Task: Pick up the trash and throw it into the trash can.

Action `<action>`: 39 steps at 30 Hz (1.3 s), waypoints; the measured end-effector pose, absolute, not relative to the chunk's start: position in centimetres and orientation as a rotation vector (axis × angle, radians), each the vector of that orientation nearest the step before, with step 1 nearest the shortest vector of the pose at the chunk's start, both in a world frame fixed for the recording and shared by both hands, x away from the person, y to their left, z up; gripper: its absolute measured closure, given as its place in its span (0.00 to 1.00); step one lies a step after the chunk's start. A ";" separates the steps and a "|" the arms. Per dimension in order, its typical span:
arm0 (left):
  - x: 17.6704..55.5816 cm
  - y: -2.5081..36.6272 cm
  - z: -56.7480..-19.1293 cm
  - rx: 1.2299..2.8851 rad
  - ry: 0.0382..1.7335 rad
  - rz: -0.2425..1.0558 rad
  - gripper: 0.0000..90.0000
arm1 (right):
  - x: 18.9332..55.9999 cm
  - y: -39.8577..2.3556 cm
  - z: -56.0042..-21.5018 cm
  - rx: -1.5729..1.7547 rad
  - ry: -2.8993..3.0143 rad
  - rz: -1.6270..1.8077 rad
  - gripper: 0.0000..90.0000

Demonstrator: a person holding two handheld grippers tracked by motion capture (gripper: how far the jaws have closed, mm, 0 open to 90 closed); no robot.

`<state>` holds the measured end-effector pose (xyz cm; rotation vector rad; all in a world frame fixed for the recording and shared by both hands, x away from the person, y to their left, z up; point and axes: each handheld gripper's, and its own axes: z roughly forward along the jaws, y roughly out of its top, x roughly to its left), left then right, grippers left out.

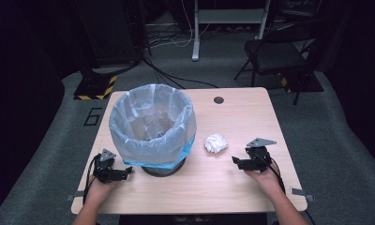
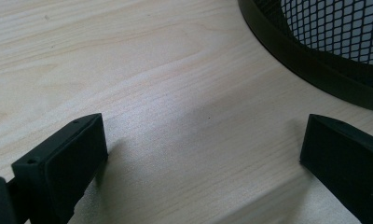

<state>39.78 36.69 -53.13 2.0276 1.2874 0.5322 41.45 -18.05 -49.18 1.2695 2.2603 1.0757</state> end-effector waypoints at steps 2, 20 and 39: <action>39.8 36.7 -53.1 2.028 1.287 0.532 0.00 | 41.7 -17.9 -48.8 1.268 2.253 1.087 0.28; 39.8 36.7 -53.1 2.027 1.288 0.532 0.00 | 43.4 -15.5 -47.9 1.240 2.254 1.124 0.24; 39.8 36.7 -53.1 2.028 1.288 0.532 0.00 | 45.7 -13.2 -47.6 1.231 2.255 1.136 0.16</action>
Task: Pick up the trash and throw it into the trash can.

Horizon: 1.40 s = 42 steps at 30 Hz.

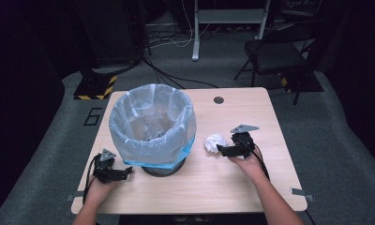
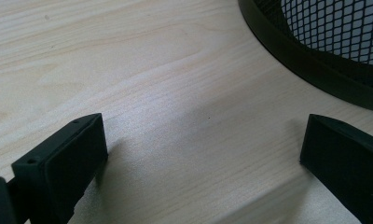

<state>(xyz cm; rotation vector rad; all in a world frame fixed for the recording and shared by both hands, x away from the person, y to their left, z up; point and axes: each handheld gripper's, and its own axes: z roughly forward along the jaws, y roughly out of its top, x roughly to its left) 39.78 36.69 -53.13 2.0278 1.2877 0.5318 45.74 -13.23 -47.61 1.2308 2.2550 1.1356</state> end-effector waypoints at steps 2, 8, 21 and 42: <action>39.8 36.7 -53.1 2.028 1.288 0.532 0.00 | 46.0 -12.9 -47.7 1.225 2.259 1.140 0.16; 39.8 36.7 -53.1 2.028 1.287 0.531 0.00 | 46.7 -11.8 -48.1 1.224 2.262 1.130 0.15; 39.8 36.7 -53.1 2.027 1.285 0.528 0.00 | 47.8 -10.1 -49.6 1.231 2.272 1.060 0.15; 39.8 36.7 -53.1 2.029 1.283 0.528 0.00 | 48.0 -9.8 -50.9 1.214 2.326 1.006 0.46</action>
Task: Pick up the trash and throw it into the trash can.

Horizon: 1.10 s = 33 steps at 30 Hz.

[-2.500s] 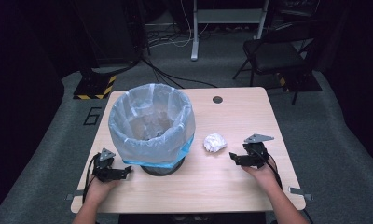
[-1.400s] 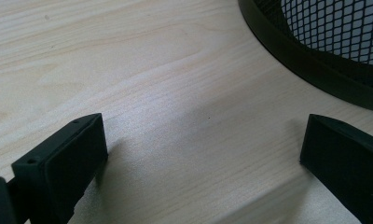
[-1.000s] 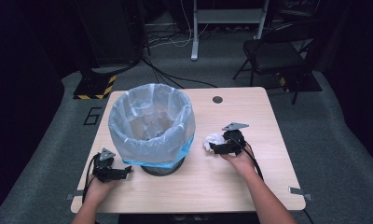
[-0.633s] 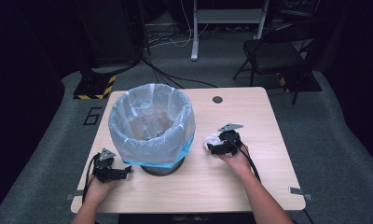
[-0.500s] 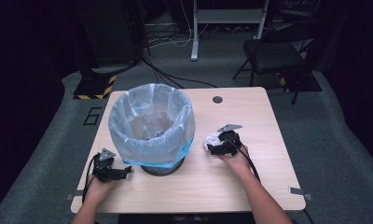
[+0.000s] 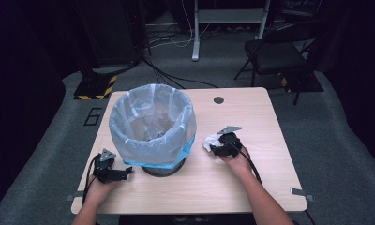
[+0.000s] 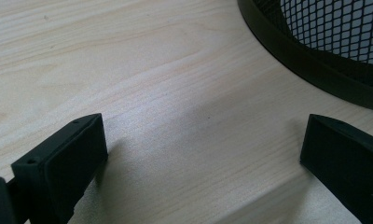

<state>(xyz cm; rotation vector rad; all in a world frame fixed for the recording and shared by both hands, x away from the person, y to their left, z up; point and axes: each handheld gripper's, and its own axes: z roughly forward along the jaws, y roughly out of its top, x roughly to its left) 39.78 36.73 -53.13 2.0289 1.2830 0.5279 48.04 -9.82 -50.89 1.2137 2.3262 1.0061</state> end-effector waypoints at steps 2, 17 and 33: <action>39.8 36.7 -53.1 2.028 1.283 0.528 0.00 | 48.1 -10.0 -50.9 1.187 2.334 1.012 0.49; 39.8 36.7 -53.1 2.029 1.283 0.528 0.00 | 47.5 -10.5 -49.8 1.165 2.359 1.035 0.54; 39.8 36.7 -53.1 2.029 1.283 0.528 0.00 | 46.6 -11.5 -46.5 1.152 2.352 1.123 0.54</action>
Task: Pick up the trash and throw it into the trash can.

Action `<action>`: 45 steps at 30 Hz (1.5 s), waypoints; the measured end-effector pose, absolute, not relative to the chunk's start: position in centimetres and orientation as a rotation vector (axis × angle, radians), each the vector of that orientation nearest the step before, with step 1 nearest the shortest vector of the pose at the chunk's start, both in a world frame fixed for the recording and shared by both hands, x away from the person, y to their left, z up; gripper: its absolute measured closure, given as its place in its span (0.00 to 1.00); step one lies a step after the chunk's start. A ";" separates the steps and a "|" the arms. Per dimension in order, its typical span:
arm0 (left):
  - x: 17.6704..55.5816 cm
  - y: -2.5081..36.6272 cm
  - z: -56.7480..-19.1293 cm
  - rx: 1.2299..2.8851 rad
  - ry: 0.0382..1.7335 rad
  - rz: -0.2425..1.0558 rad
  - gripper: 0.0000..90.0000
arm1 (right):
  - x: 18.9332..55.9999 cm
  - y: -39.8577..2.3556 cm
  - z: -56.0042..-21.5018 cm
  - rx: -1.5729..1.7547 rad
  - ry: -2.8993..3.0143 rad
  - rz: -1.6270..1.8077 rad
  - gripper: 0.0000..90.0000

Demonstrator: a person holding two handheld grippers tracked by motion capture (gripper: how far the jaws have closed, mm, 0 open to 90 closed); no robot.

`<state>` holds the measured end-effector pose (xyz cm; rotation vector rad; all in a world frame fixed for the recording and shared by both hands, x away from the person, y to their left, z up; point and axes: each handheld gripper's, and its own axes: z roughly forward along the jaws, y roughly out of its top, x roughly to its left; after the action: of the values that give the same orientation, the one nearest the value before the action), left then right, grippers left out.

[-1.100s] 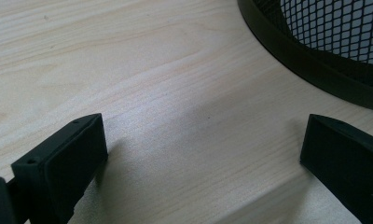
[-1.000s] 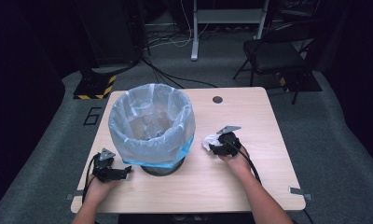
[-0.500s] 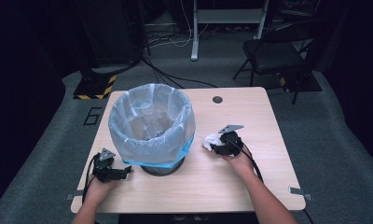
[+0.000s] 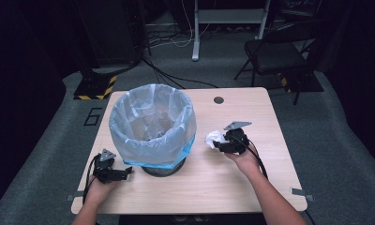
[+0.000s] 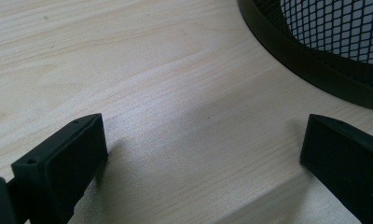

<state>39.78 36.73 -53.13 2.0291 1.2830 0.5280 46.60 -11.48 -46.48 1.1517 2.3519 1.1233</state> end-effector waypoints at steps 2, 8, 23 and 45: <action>39.8 36.7 -53.1 2.029 1.283 0.530 0.00 | 46.5 -11.5 -46.2 1.150 2.348 1.139 0.54; 39.8 36.7 -53.1 2.029 1.283 0.528 0.00 | 46.1 -11.6 -44.9 1.128 2.360 1.135 0.54; 39.8 36.7 -53.1 2.029 1.283 0.528 0.00 | 45.2 -11.9 -40.8 1.070 2.368 1.183 0.54; 39.8 36.7 -53.1 2.029 1.283 0.528 0.00 | 43.8 -11.0 -32.4 0.929 2.392 1.237 0.54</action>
<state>39.78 36.72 -53.13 2.0287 1.2833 0.5280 43.80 -11.03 -32.40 0.9285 2.3923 1.2370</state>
